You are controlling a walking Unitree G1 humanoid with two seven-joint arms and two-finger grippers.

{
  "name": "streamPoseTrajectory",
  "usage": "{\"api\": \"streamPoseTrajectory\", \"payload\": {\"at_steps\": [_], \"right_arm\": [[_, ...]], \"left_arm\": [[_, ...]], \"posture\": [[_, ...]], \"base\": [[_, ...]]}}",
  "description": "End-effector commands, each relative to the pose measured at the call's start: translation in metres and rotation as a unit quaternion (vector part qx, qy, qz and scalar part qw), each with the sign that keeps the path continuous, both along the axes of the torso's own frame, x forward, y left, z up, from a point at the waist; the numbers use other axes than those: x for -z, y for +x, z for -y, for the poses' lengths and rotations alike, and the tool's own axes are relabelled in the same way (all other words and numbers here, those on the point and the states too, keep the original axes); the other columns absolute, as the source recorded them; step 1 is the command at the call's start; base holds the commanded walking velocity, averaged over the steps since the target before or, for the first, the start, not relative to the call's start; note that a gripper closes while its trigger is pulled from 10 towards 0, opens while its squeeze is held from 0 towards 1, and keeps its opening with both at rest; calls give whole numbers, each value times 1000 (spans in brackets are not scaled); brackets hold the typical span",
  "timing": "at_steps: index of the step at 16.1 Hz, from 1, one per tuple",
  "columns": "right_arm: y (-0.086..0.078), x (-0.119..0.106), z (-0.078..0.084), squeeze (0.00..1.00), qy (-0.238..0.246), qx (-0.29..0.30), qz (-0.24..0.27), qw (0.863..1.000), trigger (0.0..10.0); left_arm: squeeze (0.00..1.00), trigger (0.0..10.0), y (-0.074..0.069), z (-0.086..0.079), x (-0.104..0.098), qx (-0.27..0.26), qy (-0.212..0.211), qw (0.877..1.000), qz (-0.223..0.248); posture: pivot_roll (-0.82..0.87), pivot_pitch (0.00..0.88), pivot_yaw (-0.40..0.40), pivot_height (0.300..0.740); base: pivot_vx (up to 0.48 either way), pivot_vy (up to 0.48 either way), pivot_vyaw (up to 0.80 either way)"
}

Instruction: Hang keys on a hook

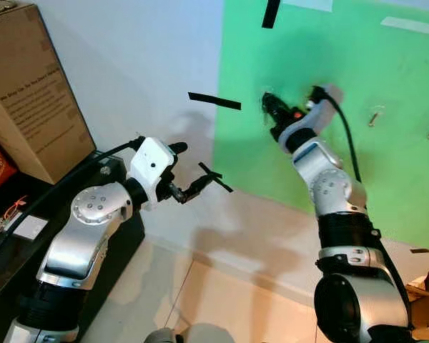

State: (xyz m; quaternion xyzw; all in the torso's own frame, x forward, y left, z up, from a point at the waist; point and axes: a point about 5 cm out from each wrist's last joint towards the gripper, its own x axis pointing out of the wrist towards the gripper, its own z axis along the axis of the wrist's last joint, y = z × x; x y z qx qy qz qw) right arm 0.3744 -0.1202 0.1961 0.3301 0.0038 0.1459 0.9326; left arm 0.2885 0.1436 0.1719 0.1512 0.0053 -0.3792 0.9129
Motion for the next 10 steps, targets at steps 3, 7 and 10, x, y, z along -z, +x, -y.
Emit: {"api": "streamPoseTrajectory", "payload": {"at_steps": [3,7,10], "right_arm": [[-5,-9,11,0,30,-5,22,999,10000],[-10,-4,9,0,24,-32,16,999,10000],[-9,8,3,0,7,-34,-26,999,10000]], "left_arm": [[0,10000,0,3,-5,13,-1,1000,3],[0,10000,1,4,-5,16,-1,1000,2],[0,10000,1,4,-4,17,0,1000,1]], "posture": [[37,0,-12,740],[35,0,-10,740],[34,0,-9,740]], "base": [[0,0,0],[0,0,0],[0,0,0]]}}
